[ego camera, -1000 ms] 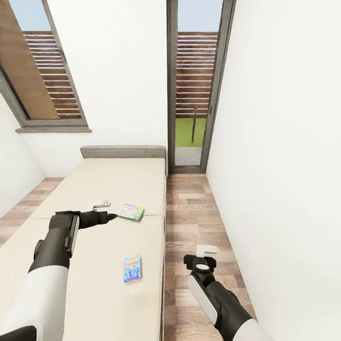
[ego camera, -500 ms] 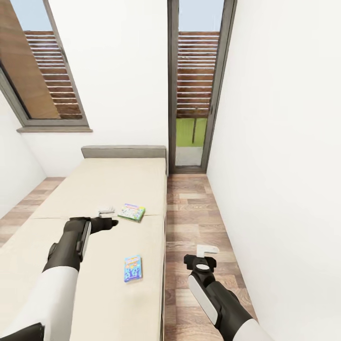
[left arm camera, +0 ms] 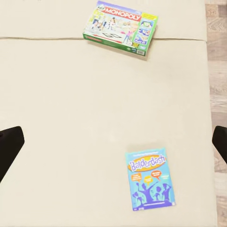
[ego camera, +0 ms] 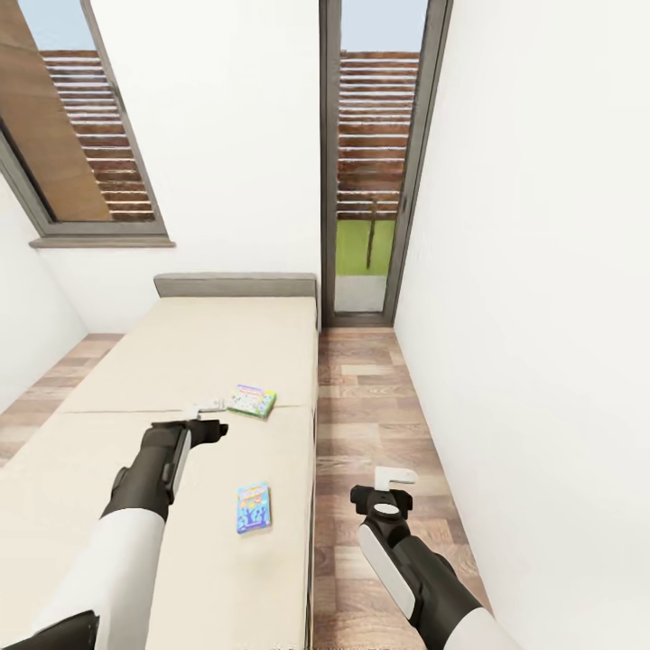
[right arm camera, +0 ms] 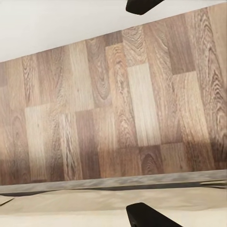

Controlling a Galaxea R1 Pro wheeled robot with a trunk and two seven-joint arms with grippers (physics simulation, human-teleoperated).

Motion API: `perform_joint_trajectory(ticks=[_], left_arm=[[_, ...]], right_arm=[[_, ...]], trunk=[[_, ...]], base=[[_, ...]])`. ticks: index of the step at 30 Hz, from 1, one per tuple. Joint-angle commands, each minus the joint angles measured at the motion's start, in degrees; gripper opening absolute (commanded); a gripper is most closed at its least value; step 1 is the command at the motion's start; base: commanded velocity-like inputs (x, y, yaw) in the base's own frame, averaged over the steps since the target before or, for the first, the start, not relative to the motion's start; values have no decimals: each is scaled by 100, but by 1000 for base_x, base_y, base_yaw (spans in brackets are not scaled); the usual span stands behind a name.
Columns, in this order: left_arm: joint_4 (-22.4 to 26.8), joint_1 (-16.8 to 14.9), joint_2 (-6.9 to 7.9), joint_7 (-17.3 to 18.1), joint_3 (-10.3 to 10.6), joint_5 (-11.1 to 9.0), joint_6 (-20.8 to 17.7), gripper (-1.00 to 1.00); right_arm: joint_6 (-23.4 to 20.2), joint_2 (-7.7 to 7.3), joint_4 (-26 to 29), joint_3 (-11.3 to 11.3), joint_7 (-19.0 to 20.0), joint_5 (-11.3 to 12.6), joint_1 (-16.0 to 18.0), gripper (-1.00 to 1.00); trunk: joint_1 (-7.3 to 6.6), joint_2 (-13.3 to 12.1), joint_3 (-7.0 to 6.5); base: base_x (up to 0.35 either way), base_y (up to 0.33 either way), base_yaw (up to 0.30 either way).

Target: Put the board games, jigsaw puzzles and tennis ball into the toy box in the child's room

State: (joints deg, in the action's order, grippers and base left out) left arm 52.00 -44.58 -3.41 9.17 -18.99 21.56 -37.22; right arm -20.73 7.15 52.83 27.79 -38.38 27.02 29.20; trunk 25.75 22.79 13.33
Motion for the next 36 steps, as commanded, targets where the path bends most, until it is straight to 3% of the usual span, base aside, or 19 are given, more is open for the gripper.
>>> perform_joint_trajectory(ticks=[1,9,21,36], left_arm=[[7,-6,-26,49,-26,63,19,100],[1,-19,-90,42,-19,59,81,100],[-508,-529,-102,32,-29,59,105,100],[-814,-586,-119,-186,-34,59,254,100]], right_arm=[[-27,-3,8,16,-45,31,7,100],[-35,-3,15,21,-55,36,7,100],[-80,-7,17,-1,-64,39,7,100],[-166,-3,17,-10,-65,40,7,100]], trunk=[[3,13,21],[3,13,96],[3,13,209],[3,13,351]], base=[[0,0,0],[0,0,0],[0,0,0],[0,0,0]])
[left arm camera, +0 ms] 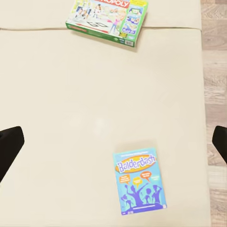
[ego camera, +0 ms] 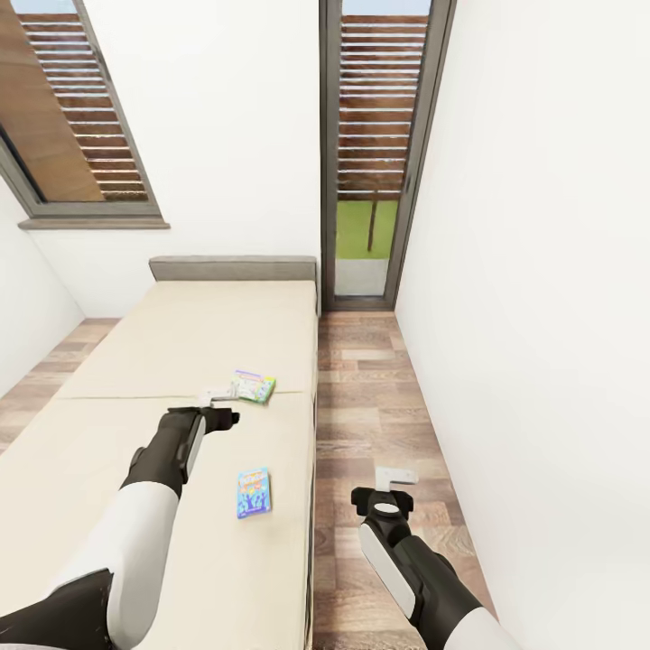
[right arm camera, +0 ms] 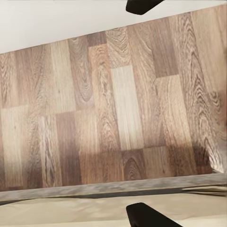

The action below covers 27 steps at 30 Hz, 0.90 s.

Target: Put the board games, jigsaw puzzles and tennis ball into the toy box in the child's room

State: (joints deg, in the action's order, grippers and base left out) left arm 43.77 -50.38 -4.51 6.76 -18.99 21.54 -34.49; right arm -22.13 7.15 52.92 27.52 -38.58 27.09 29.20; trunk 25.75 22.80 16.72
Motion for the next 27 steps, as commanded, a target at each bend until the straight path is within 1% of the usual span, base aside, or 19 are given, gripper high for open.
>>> perform_joint_trajectory(ticks=[1,4,7,11,18,27], left_arm=[[8,-6,-10,42,-34,61,-18,100],[3,-6,-30,2,-33,61,6,100],[-12,-7,-54,-21,-33,65,149,100],[-46,-7,-63,-79,-34,65,242,100],[-67,-7,-67,-243,-34,61,298,100],[-70,-7,-67,-270,-36,61,310,100]], right_arm=[[-26,-3,8,17,-44,33,6,100],[-28,-3,8,16,-44,33,6,100],[-28,-3,8,13,-44,37,6,100],[-28,-3,8,15,-44,37,6,100],[-28,-3,8,16,-44,36,6,100],[-28,-3,8,16,-44,42,6,100]], trunk=[[3,12,21],[3,12,49],[3,12,77],[3,12,115],[3,12,181],[3,12,266]], base=[[0,0,0],[0,0,0],[0,0,0],[0,0,0],[0,0,0],[0,0,0]])
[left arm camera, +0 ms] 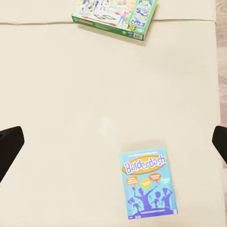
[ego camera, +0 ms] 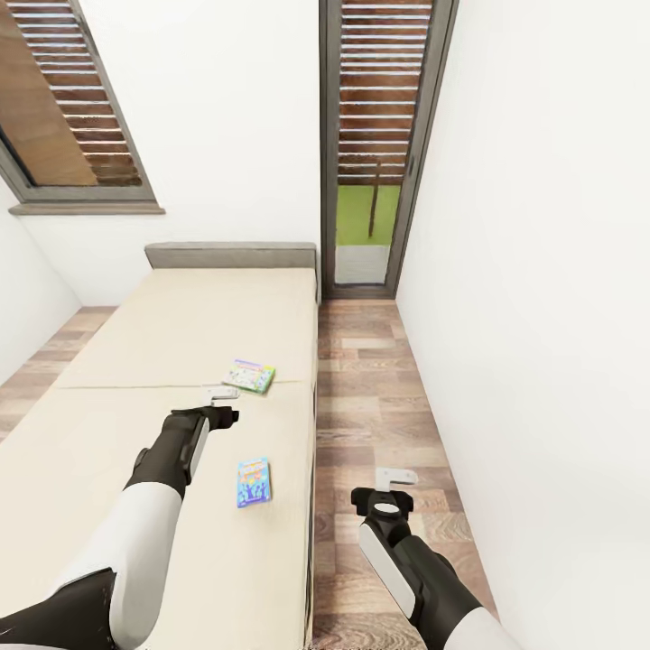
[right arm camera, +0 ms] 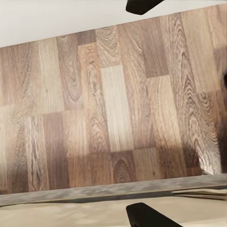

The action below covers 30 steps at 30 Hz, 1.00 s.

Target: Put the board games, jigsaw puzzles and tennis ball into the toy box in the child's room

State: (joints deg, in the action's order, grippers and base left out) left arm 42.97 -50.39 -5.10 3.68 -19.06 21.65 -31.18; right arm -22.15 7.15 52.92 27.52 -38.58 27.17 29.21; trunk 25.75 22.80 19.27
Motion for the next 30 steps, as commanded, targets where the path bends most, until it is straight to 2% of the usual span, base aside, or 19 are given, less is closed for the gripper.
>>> perform_joint_trajectory(ticks=[1,30], left_arm=[[9,-5,-8,38,-32,50,-21,100],[9,-5,-66,43,-37,50,-3,100]], right_arm=[[-26,-3,8,17,-44,32,6,100],[-21,2,8,17,-44,29,6,100]], trunk=[[3,12,20],[3,12,293]], base=[[0,0,0],[0,0,0]])
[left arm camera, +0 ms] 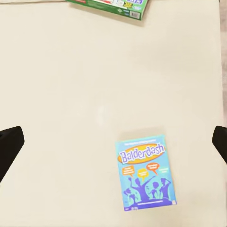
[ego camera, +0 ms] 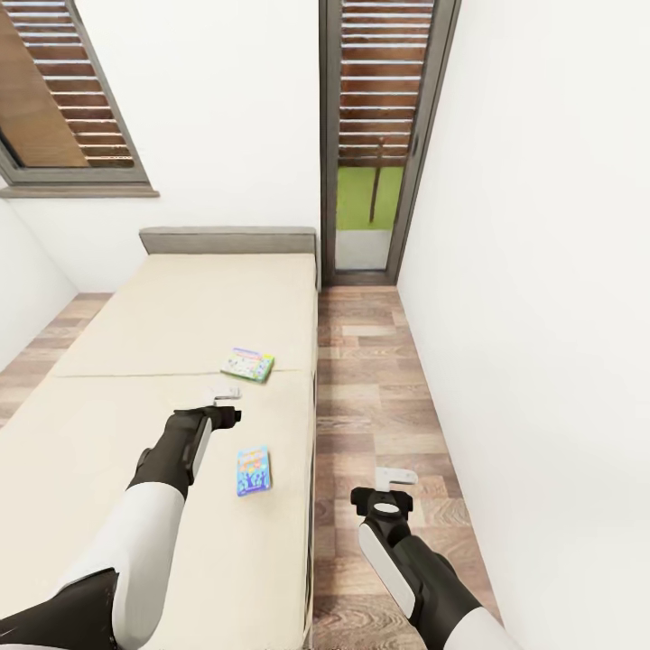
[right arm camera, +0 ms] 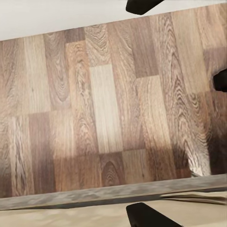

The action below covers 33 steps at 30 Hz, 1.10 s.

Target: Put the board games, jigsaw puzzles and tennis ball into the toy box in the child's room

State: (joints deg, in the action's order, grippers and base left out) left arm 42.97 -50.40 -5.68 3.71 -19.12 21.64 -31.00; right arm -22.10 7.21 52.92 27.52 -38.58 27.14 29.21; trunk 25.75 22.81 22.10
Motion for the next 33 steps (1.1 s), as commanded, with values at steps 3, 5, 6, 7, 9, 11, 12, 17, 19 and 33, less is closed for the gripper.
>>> perform_joint_trajectory(ticks=[3,5,6,7,9,11,12,17,19,33], left_arm=[[10,-5,-10,40,-30,56,-20,100],[10,-5,-11,39,-30,57,-19,100],[10,-5,-11,40,-30,58,-17,100],[10,-5,-11,40,-30,59,-18,100],[10,-5,-12,40,-30,59,-16,100],[10,-5,-12,41,-30,59,-16,100],[10,-5,-12,41,-30,59,-15,100],[10,-5,-12,42,-28,60,-14,100],[10,-5,-12,42,-29,60,-13,100],[10,-5,-13,54,-29,58,-11,100]], right_arm=[[-25,-6,8,17,-44,30,6,100],[-24,-7,8,17,-44,30,6,100],[-23,-8,8,17,-44,29,6,100],[-23,-8,8,17,-44,29,6,100],[-23,-5,8,17,-44,29,6,100],[-22,-5,8,17,-44,29,6,100],[-22,-4,8,17,-44,29,6,100],[-22,-3,8,17,-44,29,6,100],[-22,-4,8,17,-44,29,6,100],[-22,0,8,17,-44,29,6,100]], trunk=[[3,11,38],[3,11,57],[3,11,67],[3,11,76],[3,11,95],[3,11,114],[3,11,123],[3,11,170],[3,11,189],[3,11,321]], base=[[0,0,0],[0,0,0],[0,0,0],[0,0,0],[0,0,0],[0,0,0],[0,0,0],[0,0,0],[0,0,0],[0,0,0]])
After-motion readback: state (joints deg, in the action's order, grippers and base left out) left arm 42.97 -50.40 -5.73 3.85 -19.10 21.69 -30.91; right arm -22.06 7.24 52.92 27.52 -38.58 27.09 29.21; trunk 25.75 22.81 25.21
